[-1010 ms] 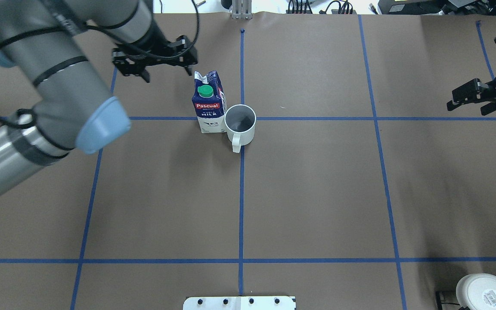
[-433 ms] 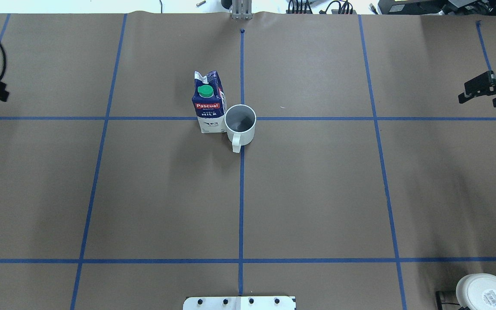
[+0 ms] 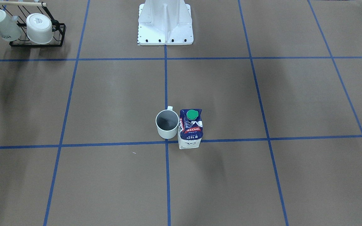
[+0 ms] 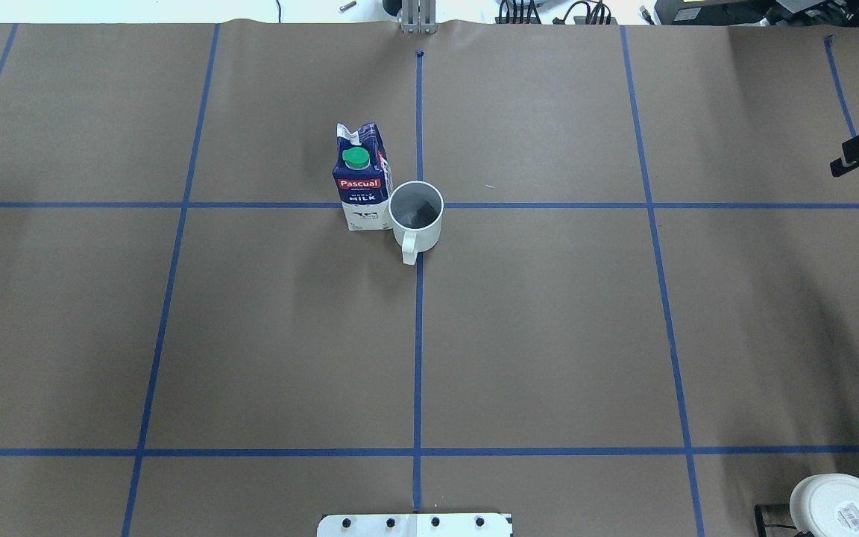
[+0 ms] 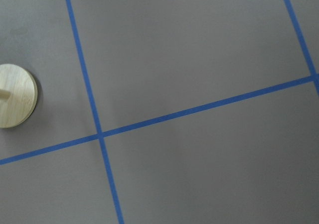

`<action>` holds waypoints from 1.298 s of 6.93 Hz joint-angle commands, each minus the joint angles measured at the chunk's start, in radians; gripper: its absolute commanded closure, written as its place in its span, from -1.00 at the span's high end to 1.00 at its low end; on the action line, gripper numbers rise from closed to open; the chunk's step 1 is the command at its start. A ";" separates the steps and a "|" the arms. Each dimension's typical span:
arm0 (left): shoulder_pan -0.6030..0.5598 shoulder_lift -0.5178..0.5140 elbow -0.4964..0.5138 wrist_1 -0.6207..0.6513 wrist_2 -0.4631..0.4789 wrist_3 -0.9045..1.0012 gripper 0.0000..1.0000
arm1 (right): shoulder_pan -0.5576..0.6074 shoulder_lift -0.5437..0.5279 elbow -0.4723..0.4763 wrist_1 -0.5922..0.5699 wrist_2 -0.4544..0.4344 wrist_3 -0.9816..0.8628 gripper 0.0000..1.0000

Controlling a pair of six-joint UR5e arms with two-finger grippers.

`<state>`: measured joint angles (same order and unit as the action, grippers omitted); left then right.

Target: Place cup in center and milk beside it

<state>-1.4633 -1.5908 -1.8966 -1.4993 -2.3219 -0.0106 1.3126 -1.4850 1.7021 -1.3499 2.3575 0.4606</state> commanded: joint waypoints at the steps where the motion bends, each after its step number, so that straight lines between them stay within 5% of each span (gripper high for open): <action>1: -0.019 -0.003 0.027 -0.006 -0.025 0.017 0.98 | 0.101 -0.003 -0.012 -0.003 0.035 -0.034 1.00; 9: 0.006 0.018 0.015 -0.197 -0.048 -0.164 0.98 | 0.163 0.012 -0.002 -0.014 0.114 -0.071 1.00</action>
<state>-1.4585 -1.5864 -1.8574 -1.6688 -2.3747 -0.1704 1.4826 -1.4927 1.7181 -1.3581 2.4640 0.3933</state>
